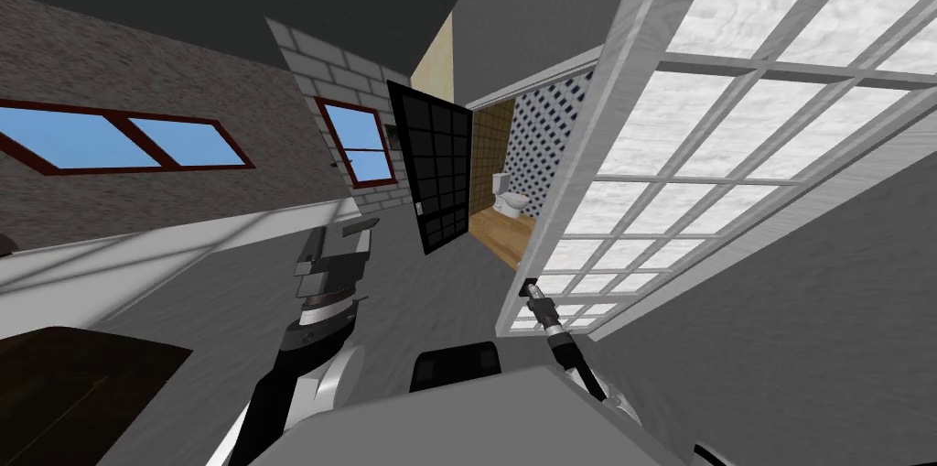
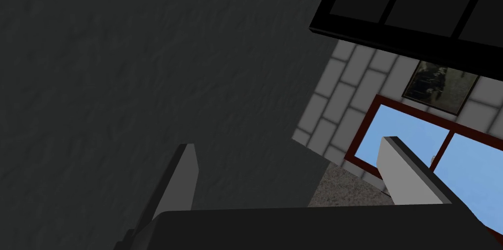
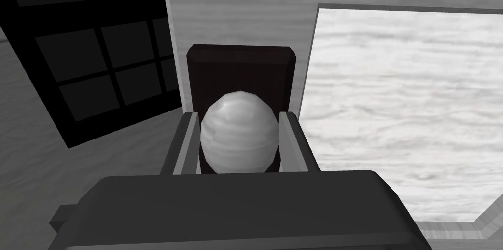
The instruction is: Pull the door open
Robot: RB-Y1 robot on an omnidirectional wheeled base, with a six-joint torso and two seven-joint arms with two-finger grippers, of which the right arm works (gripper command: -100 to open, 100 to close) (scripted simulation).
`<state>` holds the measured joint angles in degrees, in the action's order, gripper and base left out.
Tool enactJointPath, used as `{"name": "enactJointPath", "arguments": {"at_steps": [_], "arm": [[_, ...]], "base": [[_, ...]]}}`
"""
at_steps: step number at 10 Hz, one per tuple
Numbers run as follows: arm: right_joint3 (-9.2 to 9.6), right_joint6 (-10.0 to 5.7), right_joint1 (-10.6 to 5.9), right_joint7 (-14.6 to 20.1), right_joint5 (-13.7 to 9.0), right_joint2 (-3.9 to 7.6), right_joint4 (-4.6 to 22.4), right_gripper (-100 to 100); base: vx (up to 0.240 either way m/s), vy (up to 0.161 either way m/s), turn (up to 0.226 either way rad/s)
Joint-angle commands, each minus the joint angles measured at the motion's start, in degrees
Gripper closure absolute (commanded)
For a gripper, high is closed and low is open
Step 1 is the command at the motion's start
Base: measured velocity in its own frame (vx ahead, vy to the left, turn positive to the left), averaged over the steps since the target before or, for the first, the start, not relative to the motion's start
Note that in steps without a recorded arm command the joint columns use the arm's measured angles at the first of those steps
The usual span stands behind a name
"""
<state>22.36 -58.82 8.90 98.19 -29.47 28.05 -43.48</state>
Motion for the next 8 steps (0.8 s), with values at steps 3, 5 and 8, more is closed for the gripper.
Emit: {"name": "enactJointPath", "arguments": {"at_steps": [3, 5, 8], "arm": [[1.13, -1.11, 0.84, 1.1, 0.5, 1.03, -0.2, 100], [2.01, -2.67, 1.44, 2.0, 0.9, 1.6, 0.5, 100], [3.22, -5.27, 2.16, 3.5, 1.4, 2.64, 1.6, 100]], "base": [[-0.145, -0.027, 0.046], [-0.168, -0.04, 0.138], [-0.196, -0.055, 0.14]]}}
